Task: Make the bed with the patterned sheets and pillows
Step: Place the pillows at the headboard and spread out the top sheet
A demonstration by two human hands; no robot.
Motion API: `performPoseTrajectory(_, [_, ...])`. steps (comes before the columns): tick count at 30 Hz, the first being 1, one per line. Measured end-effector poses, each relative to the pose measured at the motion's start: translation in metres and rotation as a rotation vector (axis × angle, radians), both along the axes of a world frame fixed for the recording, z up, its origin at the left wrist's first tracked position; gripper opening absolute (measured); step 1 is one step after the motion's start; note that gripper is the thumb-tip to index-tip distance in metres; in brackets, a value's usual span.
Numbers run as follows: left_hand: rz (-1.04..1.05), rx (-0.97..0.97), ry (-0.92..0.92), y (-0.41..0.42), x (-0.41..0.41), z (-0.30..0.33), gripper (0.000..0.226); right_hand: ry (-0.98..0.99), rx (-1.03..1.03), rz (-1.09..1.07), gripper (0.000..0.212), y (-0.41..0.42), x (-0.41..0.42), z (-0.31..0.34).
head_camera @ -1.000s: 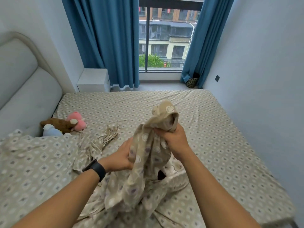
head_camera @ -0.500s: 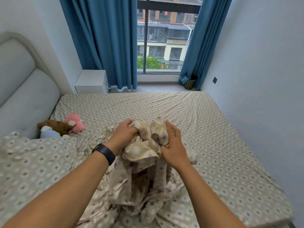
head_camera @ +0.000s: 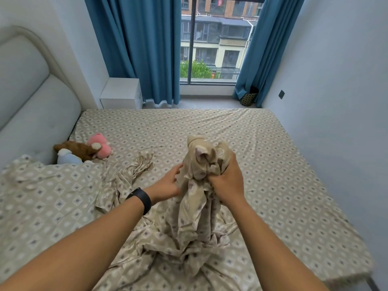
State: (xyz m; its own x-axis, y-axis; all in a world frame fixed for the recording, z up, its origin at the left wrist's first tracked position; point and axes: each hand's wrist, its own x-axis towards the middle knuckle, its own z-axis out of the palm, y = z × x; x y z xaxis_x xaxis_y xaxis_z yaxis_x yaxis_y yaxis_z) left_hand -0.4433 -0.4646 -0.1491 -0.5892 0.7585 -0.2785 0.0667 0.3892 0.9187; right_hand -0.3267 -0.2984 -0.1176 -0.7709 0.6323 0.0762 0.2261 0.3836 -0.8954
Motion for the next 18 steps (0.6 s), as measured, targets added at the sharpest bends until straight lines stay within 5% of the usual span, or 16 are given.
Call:
performPoseTrajectory(2, [-0.201,-0.013,0.070,0.009,0.013,-0.011,0.097,0.114,-0.109,-0.053,0.058,0.010,-0.002,0.020])
performPoseTrajectory(4, [-0.247,-0.094,0.058,0.023,0.026,-0.011,0.093,0.242,-0.200,-0.071,0.058,0.021,-0.006,0.041])
performPoseTrajectory(5, [-0.205,-0.109,0.073,0.033,0.030,-0.016,0.131,0.291,-0.206,-0.069,0.060,0.028,-0.005,0.050])
performPoseTrajectory(6, [-0.170,-0.138,0.063,0.037,0.033,-0.015,0.068,0.322,-0.191,-0.066,0.061,0.034,-0.005,0.058])
performPoseTrajectory(8, [-0.094,-0.185,0.174,0.042,0.027,-0.025,0.025,0.320,-0.086,-0.096,0.060,0.046,0.000,0.068])
performPoseTrajectory(13, [0.027,-0.201,0.160,0.034,0.006,-0.022,0.020,-0.077,0.399,-0.207,0.072,0.090,0.022,0.038])
performPoseTrajectory(18, [0.226,-0.075,0.033,0.035,-0.006,0.004,0.027,-0.515,0.442,0.105,0.094,0.073,0.030,-0.024])
